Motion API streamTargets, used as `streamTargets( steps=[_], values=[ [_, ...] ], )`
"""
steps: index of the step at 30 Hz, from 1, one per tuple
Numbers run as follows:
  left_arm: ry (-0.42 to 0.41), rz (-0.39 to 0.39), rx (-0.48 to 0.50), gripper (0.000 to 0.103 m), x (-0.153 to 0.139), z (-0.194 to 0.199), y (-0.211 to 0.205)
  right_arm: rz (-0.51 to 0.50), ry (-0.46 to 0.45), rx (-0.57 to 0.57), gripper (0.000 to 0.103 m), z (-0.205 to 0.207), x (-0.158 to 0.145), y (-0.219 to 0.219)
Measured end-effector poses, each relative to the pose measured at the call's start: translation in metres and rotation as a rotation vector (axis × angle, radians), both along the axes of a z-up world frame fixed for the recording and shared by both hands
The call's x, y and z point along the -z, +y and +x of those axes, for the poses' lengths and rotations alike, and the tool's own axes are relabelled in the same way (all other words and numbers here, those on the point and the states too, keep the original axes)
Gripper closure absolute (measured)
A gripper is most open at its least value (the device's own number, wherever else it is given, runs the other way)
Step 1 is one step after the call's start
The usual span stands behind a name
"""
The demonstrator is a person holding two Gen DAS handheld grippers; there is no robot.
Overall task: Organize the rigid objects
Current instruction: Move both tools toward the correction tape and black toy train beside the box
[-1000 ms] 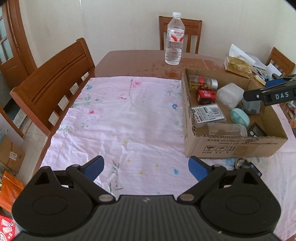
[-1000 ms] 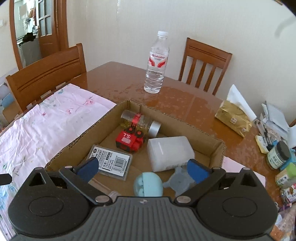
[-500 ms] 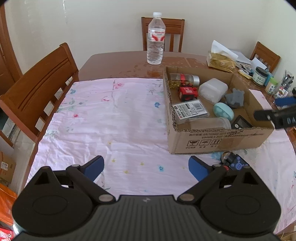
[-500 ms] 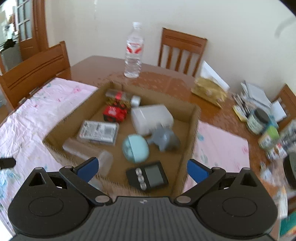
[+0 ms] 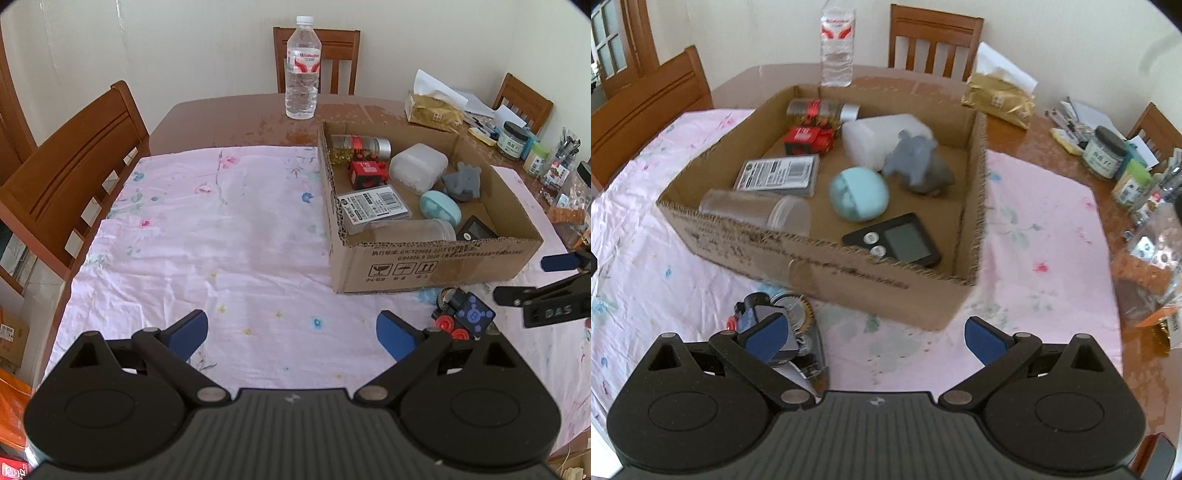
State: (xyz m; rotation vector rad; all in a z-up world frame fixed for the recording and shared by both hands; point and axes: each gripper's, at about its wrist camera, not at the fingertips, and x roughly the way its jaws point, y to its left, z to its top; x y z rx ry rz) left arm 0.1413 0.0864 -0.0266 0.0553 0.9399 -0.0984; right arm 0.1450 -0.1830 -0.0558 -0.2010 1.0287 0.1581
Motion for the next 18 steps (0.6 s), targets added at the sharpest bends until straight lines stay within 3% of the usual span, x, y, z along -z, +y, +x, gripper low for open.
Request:
streamTargets(
  steps=[13, 18],
  values=[
    [0.031, -0.007, 0.008, 0.006, 0.007, -0.003, 0.006, 0.058, 0.046, -0.045, 0.000, -0.001, 0.009, 0.025],
    [0.035, -0.012, 0.021, 0.006, 0.008, -0.003, 0.005, 0.075, 0.070, -0.128, 0.000, -0.011, 0.010, 0.045]
  ],
)
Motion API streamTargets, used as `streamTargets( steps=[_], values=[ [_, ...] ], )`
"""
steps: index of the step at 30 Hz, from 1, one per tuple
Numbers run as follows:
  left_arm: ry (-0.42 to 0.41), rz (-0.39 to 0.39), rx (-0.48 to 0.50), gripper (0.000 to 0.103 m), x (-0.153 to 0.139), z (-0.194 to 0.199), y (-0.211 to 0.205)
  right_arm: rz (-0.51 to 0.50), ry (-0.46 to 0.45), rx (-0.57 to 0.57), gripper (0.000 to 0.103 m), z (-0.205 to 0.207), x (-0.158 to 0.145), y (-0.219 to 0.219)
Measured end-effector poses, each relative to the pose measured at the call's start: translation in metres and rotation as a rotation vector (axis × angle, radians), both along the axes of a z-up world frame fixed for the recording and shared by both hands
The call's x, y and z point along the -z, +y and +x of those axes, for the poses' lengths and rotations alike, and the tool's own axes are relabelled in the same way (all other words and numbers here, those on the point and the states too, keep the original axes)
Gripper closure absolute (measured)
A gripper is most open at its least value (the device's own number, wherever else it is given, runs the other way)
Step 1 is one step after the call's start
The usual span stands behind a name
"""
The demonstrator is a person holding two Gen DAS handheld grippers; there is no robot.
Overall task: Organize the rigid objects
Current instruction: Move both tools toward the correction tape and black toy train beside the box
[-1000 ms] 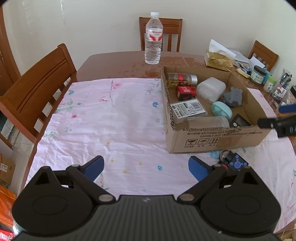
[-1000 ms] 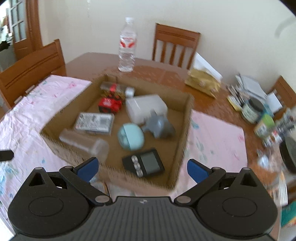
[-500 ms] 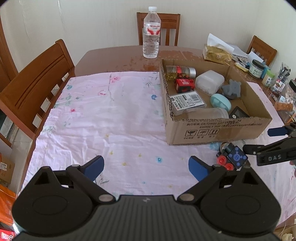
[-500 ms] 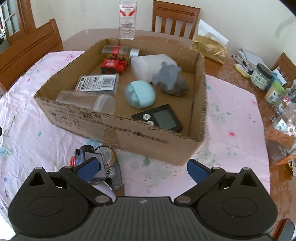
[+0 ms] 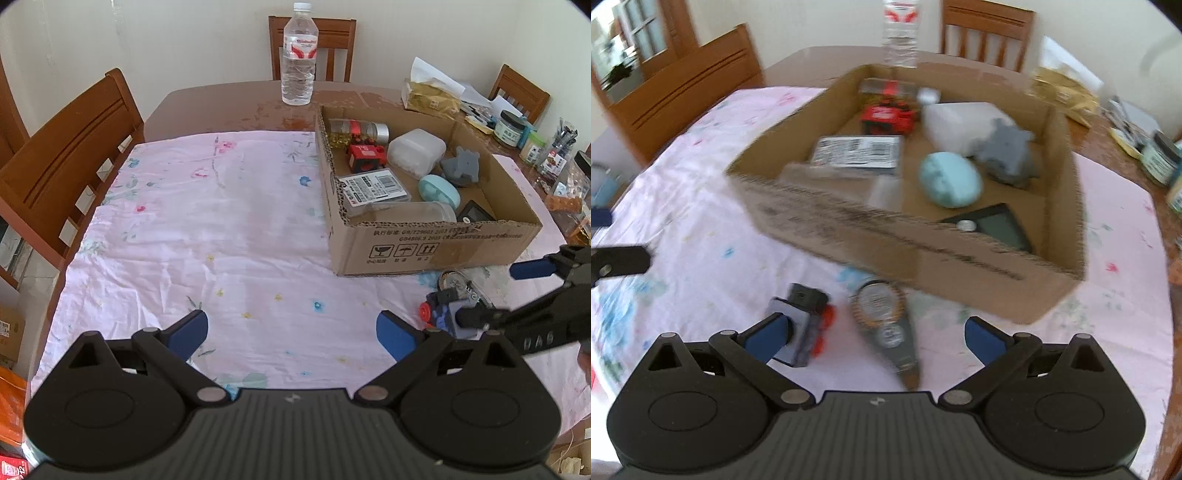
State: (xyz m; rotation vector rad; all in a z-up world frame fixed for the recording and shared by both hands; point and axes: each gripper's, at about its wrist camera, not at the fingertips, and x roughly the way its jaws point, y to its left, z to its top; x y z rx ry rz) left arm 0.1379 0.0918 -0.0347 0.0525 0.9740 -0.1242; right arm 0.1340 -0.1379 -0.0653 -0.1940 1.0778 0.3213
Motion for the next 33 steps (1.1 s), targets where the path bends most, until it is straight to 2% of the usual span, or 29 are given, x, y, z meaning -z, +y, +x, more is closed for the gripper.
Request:
streamTargets(
  steps=[12, 19, 25, 33],
  values=[
    [0.008, -0.008, 0.013, 0.006, 0.003, 0.001, 0.005, 0.034, 0.001, -0.067, 0.000, -0.014, -0.007, 0.020],
    [0.009, -0.017, 0.025, 0.006, 0.003, 0.000, 0.009, 0.021, -0.007, -0.034, 0.000, -0.026, -0.015, 0.006],
    [0.022, -0.019, 0.033, 0.006, 0.008, -0.001, 0.013, -0.100, 0.018, -0.013, 0.000, -0.030, -0.001, -0.006],
    [0.031, -0.012, 0.055, 0.006, 0.009, 0.000, 0.012, -0.042, -0.032, 0.065, 0.000, -0.006, 0.009, 0.001]
  ],
)
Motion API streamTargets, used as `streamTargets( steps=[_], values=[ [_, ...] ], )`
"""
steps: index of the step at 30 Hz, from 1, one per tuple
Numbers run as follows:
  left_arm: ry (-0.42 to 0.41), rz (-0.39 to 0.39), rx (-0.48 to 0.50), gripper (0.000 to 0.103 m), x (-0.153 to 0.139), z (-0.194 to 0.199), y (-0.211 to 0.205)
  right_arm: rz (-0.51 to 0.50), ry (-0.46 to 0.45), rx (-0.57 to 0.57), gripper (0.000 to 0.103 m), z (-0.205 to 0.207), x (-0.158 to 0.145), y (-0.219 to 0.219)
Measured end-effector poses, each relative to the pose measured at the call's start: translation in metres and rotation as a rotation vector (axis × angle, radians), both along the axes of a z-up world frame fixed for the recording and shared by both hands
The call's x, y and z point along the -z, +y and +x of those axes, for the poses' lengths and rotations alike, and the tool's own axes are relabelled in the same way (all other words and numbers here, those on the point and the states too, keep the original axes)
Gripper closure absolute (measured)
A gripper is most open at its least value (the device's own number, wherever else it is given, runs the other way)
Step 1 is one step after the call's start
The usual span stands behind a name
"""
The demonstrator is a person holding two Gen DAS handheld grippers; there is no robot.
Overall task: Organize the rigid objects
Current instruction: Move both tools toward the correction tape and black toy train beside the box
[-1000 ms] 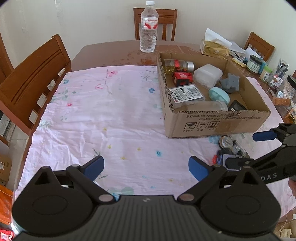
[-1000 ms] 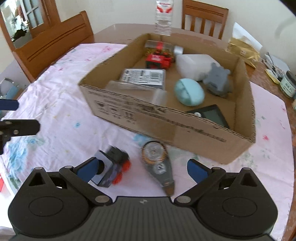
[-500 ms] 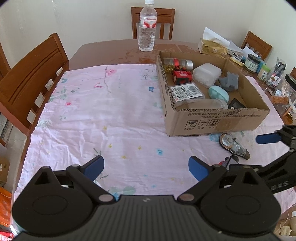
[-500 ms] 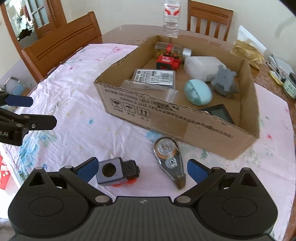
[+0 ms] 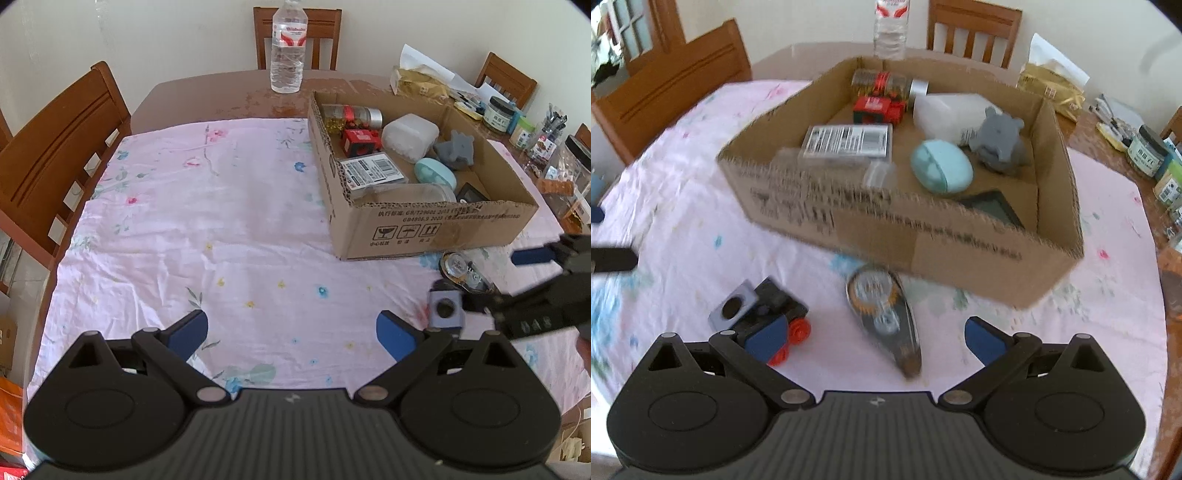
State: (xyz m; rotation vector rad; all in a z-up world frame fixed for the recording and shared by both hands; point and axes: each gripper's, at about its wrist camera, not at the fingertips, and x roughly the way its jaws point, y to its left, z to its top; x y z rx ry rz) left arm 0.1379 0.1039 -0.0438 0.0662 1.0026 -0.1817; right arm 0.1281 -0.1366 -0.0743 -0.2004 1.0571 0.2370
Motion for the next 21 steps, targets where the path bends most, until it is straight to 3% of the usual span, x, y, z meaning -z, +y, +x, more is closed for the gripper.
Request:
streamTargets(
  steps=[10, 21],
  values=[
    [0.013, 0.004, 0.005, 0.006, 0.003, 0.004, 0.005, -0.091, -0.003, 0.064, 0.000, 0.013, 0.023, 0.001],
    [0.018, -0.013, 0.098, 0.006, 0.008, 0.014, -0.014, -0.119, -0.001, 0.224, 0.000, 0.004, 0.023, -0.061]
  ],
)
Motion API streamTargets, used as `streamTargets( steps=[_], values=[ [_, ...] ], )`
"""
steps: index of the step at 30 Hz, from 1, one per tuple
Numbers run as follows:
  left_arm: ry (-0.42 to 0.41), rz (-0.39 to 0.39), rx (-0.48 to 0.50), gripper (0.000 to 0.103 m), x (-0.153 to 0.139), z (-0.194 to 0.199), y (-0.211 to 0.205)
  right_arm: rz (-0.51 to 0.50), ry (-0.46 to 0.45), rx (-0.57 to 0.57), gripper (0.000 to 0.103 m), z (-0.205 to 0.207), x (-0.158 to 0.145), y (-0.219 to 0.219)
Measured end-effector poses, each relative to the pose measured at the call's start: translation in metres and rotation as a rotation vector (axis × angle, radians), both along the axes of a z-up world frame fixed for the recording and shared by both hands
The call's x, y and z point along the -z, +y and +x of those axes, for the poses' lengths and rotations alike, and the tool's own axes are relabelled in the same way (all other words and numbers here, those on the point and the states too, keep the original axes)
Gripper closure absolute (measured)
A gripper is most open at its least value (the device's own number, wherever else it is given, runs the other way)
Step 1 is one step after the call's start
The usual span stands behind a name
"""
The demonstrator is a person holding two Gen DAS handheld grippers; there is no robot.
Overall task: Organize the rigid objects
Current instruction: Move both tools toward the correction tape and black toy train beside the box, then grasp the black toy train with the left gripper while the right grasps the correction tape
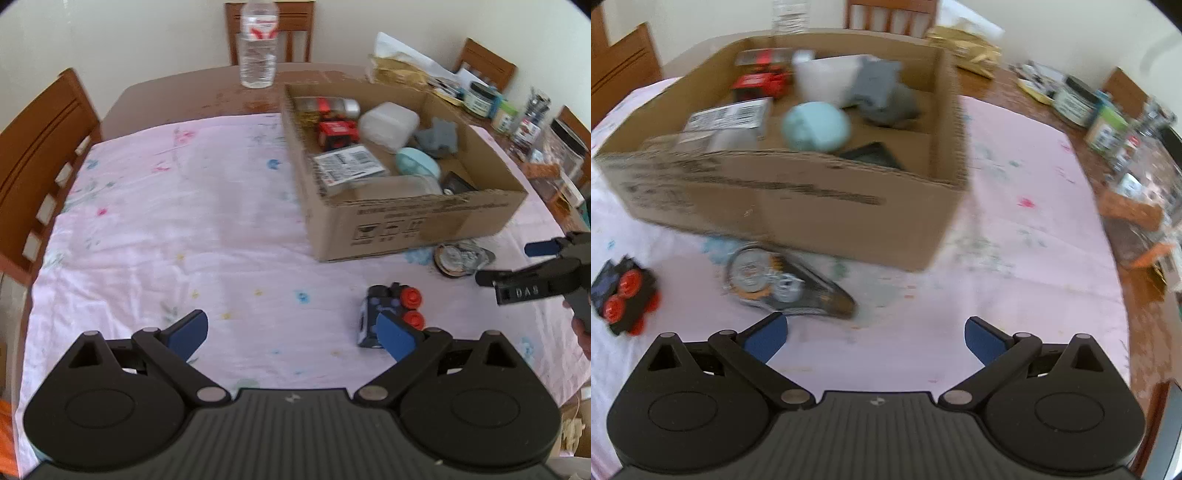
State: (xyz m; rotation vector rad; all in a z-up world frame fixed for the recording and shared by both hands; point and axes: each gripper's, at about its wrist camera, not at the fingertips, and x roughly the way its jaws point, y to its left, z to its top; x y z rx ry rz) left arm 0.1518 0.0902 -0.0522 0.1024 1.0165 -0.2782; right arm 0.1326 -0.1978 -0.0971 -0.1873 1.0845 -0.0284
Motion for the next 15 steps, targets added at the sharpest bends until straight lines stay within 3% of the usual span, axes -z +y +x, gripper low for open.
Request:
streamTargets(
  steps=[4, 9, 15],
  values=[
    [-0.001, 0.003, 0.045, 0.006, 0.000, 0.000, -0.011, -0.008, 0.002, 0.035, 0.000, -0.003, -0.002, -0.003],
    [0.004, 0.007, 0.059, 0.006, 0.001, 0.000, -0.013, 0.096, -0.010, -0.023, 0.000, -0.015, -0.003, 0.019],
    [0.012, 0.027, 0.053, 0.006, 0.003, -0.001, -0.007, 0.091, -0.052, -0.022, 0.000, -0.014, 0.009, 0.051]
  ],
)
